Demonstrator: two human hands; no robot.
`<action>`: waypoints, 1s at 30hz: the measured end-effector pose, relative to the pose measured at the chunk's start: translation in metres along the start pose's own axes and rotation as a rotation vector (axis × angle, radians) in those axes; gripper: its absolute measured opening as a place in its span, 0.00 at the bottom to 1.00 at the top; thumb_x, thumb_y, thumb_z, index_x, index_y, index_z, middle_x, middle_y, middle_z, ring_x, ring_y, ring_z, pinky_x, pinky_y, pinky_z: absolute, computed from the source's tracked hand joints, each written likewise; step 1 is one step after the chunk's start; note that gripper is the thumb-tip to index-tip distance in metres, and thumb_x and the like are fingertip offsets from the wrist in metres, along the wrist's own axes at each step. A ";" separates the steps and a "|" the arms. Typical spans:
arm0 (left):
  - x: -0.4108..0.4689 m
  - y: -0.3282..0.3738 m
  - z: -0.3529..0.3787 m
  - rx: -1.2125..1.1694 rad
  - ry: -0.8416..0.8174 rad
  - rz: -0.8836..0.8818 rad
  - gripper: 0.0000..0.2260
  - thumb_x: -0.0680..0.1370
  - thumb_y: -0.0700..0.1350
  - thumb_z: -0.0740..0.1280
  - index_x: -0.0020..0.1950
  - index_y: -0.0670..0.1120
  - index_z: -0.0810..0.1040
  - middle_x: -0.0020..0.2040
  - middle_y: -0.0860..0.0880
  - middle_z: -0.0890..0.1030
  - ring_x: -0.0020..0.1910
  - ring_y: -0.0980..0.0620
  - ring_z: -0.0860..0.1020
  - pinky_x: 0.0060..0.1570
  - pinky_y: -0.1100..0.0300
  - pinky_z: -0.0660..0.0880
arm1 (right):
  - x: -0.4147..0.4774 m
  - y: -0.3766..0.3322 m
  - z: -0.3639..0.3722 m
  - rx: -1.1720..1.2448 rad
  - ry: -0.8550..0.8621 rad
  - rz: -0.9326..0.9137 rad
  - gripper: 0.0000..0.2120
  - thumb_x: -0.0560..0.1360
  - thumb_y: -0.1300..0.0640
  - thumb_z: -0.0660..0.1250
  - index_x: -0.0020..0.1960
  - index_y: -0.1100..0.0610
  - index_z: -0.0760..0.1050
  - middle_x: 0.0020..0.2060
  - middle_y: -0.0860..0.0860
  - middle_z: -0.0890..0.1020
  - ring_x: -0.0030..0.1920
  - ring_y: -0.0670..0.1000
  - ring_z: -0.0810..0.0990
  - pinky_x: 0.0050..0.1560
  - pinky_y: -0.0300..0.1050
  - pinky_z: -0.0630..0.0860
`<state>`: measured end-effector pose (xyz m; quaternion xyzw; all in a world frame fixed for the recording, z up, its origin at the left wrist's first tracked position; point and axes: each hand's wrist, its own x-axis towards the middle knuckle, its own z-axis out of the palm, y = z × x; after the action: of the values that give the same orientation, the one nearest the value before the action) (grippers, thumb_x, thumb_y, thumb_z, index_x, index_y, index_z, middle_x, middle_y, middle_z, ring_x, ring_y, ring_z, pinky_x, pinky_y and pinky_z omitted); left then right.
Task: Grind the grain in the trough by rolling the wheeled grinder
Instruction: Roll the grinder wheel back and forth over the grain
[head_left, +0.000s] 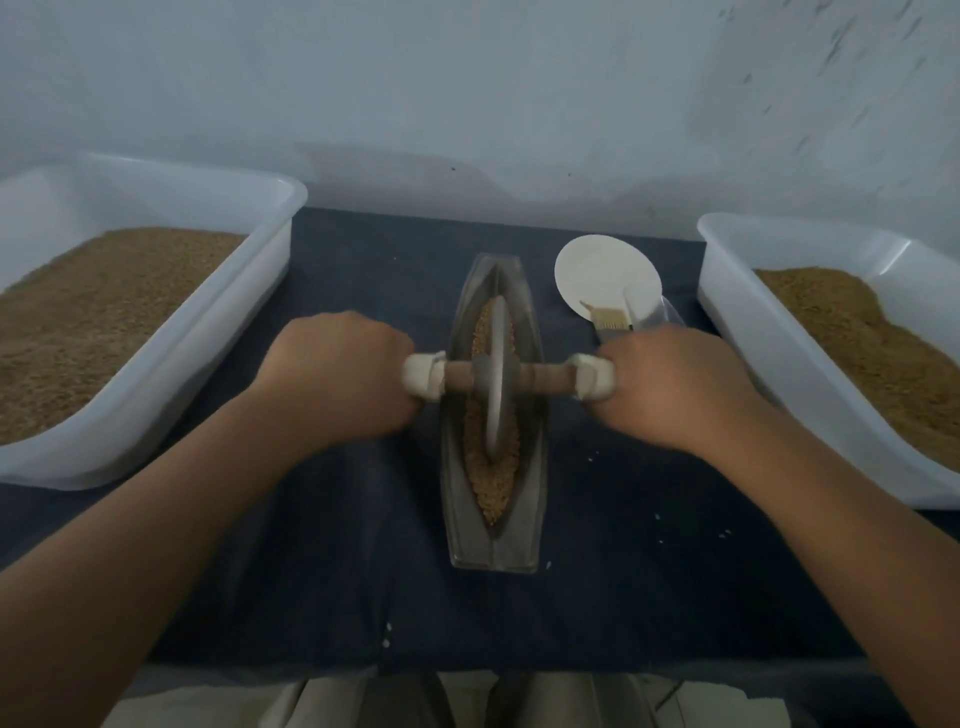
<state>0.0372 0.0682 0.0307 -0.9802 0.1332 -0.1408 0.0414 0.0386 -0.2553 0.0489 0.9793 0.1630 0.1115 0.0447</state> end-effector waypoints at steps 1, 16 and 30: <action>0.014 0.002 0.001 0.004 -0.025 -0.022 0.17 0.72 0.66 0.61 0.34 0.54 0.73 0.31 0.55 0.74 0.29 0.54 0.72 0.29 0.61 0.62 | 0.013 0.000 0.007 -0.029 0.025 0.044 0.18 0.74 0.35 0.58 0.36 0.46 0.72 0.30 0.45 0.75 0.34 0.50 0.75 0.31 0.43 0.67; -0.006 0.003 -0.012 0.155 0.125 0.143 0.16 0.67 0.63 0.66 0.30 0.56 0.66 0.24 0.57 0.67 0.22 0.58 0.65 0.27 0.65 0.55 | -0.011 0.010 0.000 0.216 -0.307 0.008 0.21 0.61 0.30 0.53 0.39 0.42 0.76 0.32 0.43 0.81 0.34 0.43 0.79 0.34 0.46 0.70; 0.002 -0.001 -0.004 -0.008 -0.017 0.022 0.16 0.72 0.66 0.63 0.35 0.55 0.72 0.31 0.56 0.74 0.30 0.54 0.72 0.30 0.59 0.63 | 0.004 0.003 -0.006 0.073 -0.063 -0.007 0.18 0.67 0.35 0.53 0.34 0.47 0.72 0.30 0.45 0.75 0.33 0.45 0.72 0.32 0.45 0.69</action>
<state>0.0380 0.0689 0.0352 -0.9799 0.1444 -0.1317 0.0404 0.0415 -0.2567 0.0560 0.9827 0.1690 0.0743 0.0146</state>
